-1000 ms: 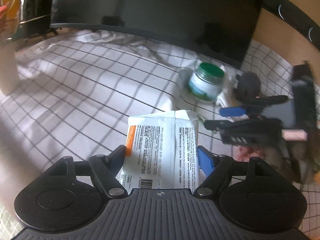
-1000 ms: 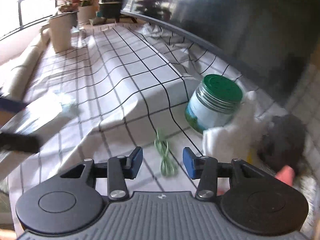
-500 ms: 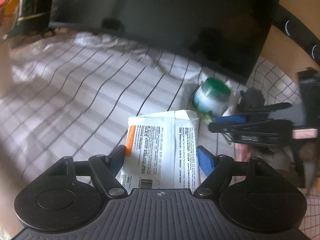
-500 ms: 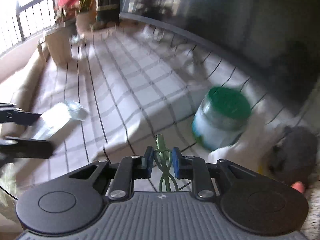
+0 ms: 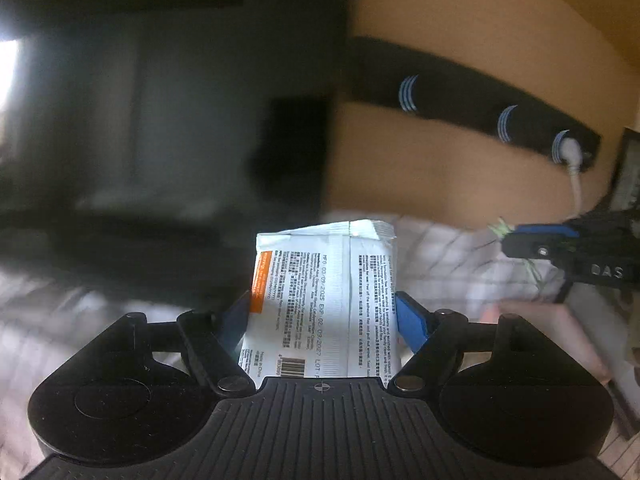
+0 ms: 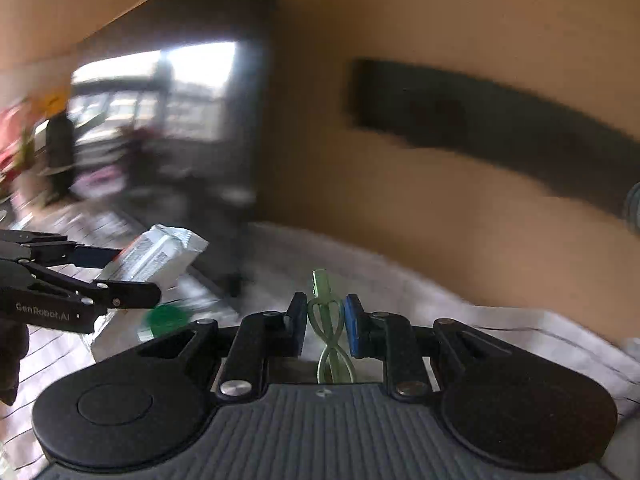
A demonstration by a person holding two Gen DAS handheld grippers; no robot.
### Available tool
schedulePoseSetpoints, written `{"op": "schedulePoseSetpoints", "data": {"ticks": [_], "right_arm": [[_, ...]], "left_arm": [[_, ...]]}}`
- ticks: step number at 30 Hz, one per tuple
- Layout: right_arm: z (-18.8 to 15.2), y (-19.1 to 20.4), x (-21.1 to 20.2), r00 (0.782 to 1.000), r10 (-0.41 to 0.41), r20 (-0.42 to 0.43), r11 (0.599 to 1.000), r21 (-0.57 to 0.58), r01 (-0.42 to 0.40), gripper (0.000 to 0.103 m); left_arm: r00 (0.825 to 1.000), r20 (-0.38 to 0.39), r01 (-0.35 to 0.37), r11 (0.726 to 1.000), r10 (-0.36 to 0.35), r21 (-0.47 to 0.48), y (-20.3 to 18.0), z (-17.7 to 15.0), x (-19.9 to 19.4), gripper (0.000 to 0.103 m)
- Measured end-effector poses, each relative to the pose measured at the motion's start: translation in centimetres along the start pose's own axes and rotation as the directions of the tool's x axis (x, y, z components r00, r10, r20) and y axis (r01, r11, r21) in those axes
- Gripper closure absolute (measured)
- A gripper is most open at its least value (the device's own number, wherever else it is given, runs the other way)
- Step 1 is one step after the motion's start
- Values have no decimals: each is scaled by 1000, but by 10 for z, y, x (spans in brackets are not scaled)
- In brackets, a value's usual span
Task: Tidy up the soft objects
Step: 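Drop the white packet into the pink box with the left tool while the right tool carries the cord there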
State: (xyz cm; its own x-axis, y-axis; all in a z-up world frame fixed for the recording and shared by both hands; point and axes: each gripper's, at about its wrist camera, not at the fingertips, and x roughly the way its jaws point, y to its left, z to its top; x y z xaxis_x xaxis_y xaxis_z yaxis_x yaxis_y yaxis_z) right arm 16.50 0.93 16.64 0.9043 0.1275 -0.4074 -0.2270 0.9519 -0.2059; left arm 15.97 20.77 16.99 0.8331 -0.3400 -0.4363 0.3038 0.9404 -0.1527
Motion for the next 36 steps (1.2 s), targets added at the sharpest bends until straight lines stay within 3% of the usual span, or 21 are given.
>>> {"op": "schedulePoseSetpoints", "data": {"ticks": [6,10,13,14,16,17,18,20,21,22,26,27,29,36], "right_arm": [[-28,-84,-39,978,-211,-2,974,89,210,83],[-65,-131,-47,954,-292,-68,940,163,299,83],[-92,-156,-45,945,-307,-112,923,206,324,81],[-102,-163,-43,944,-302,-132,920,221,325,77],[-119,-166,-39,937,-306,-166,912,232,338,43],[-128,-167,-41,934,-313,-172,909,231,347,37],[-137,-166,-45,932,-318,-173,909,225,352,34],[-151,-157,-53,933,-313,-181,917,199,346,34],[-156,-154,-55,932,-312,-186,921,182,345,33],[-162,-150,-57,929,-317,-192,923,166,349,33],[-181,-141,-64,927,-309,-214,928,144,343,28],[-185,-141,-65,926,-307,-221,928,147,343,28],[-190,-138,-69,928,-295,-226,929,160,335,27],[-189,-111,-73,960,-203,-195,950,198,241,20]], "left_arm": [[987,-33,161,985,-159,58,-87,33,49,22],[956,-108,282,955,-271,95,-155,44,92,22],[927,-163,352,932,-336,81,-200,46,125,22],[915,-178,377,925,-363,51,-210,45,137,22],[873,-226,432,900,-433,-56,-228,37,165,21],[859,-272,435,898,-434,-61,-240,30,180,21],[856,-327,419,908,-401,-16,-254,20,192,20],[886,-384,348,920,-260,180,-288,-5,207,21],[897,-377,338,908,-231,246,-297,-16,208,23],[898,-367,353,897,-244,265,-302,-24,208,25],[867,-350,424,894,-354,146,-292,-27,201,26],[868,-336,426,896,-365,126,-287,-28,196,26],[893,-290,390,912,-343,124,-282,-25,181,26],[945,-161,305,946,-285,110,-222,-45,90,26]]}}
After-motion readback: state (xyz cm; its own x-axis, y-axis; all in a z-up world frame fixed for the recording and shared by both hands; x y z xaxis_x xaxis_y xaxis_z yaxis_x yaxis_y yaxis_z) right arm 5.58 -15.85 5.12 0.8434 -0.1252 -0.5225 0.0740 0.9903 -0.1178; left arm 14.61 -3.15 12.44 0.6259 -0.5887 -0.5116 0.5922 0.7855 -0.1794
